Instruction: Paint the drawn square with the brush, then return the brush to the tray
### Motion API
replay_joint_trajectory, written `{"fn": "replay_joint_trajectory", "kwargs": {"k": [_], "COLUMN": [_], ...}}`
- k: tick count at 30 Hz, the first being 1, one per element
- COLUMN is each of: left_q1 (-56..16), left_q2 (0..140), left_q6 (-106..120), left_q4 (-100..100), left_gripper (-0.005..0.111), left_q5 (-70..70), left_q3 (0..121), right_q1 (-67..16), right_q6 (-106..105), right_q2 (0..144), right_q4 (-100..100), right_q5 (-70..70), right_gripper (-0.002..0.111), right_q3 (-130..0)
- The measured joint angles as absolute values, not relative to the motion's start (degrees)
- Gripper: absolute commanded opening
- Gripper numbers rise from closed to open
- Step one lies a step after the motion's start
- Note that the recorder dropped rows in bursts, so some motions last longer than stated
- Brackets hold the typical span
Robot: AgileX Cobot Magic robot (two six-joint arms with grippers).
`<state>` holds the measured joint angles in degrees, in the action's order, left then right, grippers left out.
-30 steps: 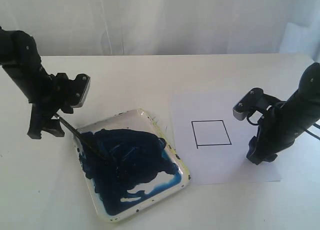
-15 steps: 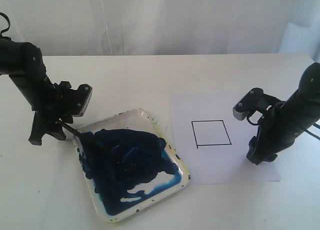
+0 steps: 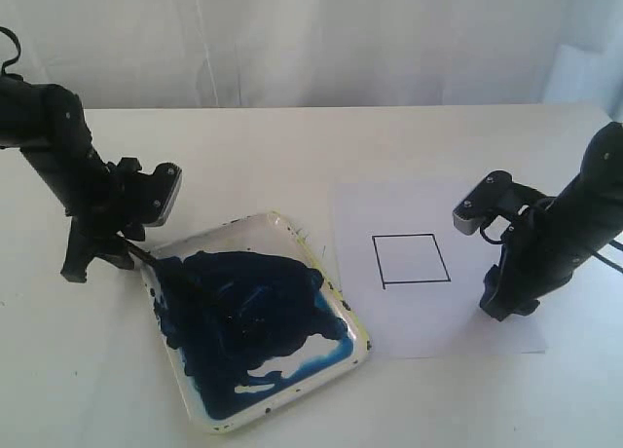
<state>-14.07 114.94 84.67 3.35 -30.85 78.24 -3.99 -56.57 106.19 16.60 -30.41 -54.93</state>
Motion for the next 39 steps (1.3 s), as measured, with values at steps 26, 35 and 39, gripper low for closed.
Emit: {"fn": "replay_joint_trajectory", "kwargs": {"k": [26, 35, 39], "left_q1": [-14.1, -19.6, -23.8], "left_q2": [110.7, 102.7, 101.1], "left_q6": [87.0, 84.4, 74.7], "left_q4": [1.1, -6.9, -15.3], "left_gripper": [0.0, 0.0, 0.0], "left_q5": [-35.0, -38.9, -40.2], "left_q3": [78.2, 78.2, 78.2], "right_q1": [-4.0, -4.0, -4.0], "right_q6": [-56.6, -56.6, -56.6], "right_q2": [106.2, 106.2, 106.2], "right_q4": [16.6, 16.6, 16.6], "right_q5": [-30.4, -30.3, -30.2], "right_gripper": [0.057, 0.057, 0.057], "right_q3": [-54.9, -54.9, -54.9]}}
